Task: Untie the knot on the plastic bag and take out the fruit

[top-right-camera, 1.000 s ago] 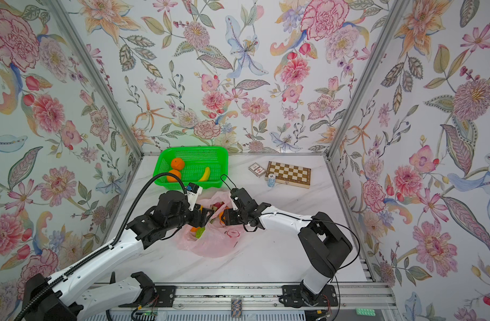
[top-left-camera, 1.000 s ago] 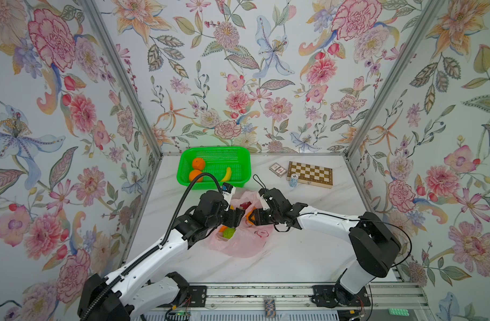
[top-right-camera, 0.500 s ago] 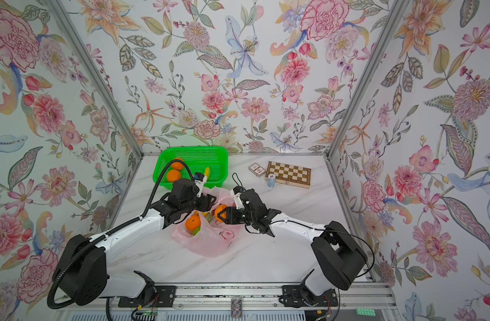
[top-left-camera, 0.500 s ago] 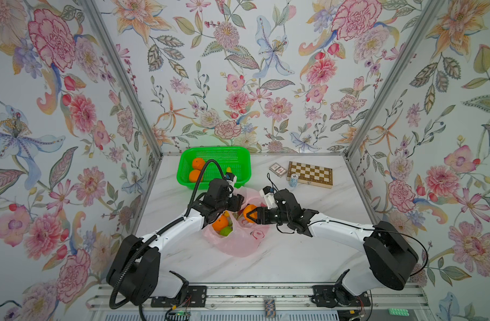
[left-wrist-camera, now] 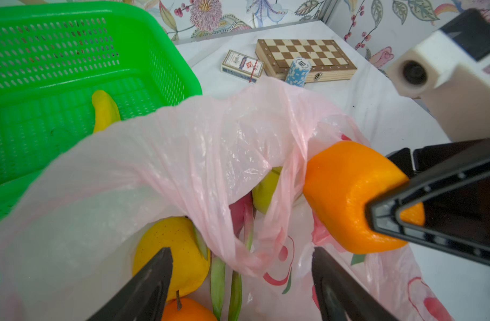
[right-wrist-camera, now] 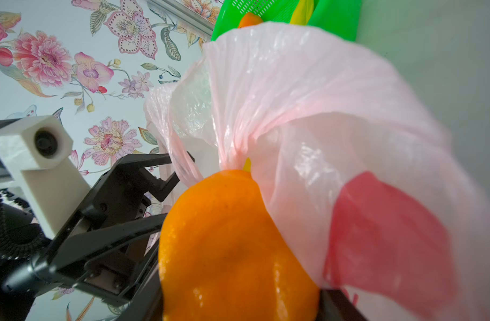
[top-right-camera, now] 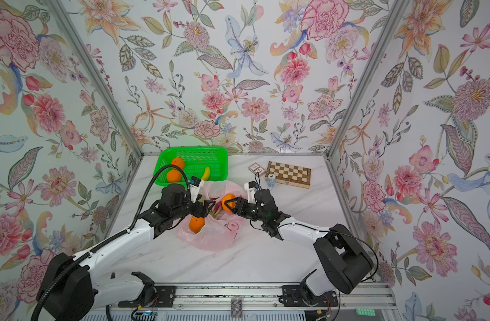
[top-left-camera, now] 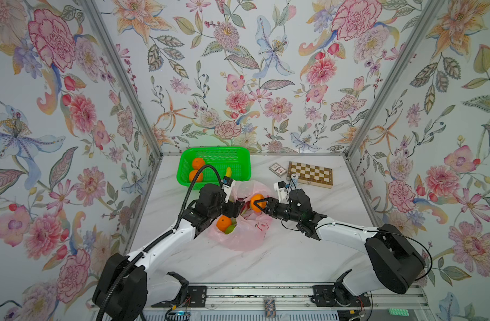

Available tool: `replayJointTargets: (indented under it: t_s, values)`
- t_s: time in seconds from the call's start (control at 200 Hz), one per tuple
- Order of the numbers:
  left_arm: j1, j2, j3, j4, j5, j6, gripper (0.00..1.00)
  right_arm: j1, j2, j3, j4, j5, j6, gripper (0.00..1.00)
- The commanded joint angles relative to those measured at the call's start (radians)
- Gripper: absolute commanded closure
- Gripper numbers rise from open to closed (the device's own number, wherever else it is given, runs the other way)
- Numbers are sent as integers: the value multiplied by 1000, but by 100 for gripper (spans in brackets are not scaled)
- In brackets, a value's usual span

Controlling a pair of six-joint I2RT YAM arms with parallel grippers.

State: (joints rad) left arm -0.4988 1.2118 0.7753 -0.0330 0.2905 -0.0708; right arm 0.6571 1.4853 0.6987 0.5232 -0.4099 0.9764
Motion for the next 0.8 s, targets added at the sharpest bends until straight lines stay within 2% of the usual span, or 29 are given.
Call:
replayJointTargets:
  t_s: [0.0, 0.22, 0.365, 0.485, 0.796]
  values:
    - [30, -60, -8, -31, 91, 153, 19, -14, 8, -12, 55, -21, 50, 48]
    - [36, -162, 33, -75, 200, 398, 17, -18, -3, -15, 31, -25, 53, 48]
    - [35, -184, 5, -5, 358, 506, 15, -17, -12, -17, 24, -27, 53, 48]
    - [35, -141, 16, -4, 462, 612, 13, -17, -25, -15, 13, -30, 52, 48]
    - [12, 67, 134, -21, 503, 754, 11, -15, -63, -17, -25, -27, 59, 49]
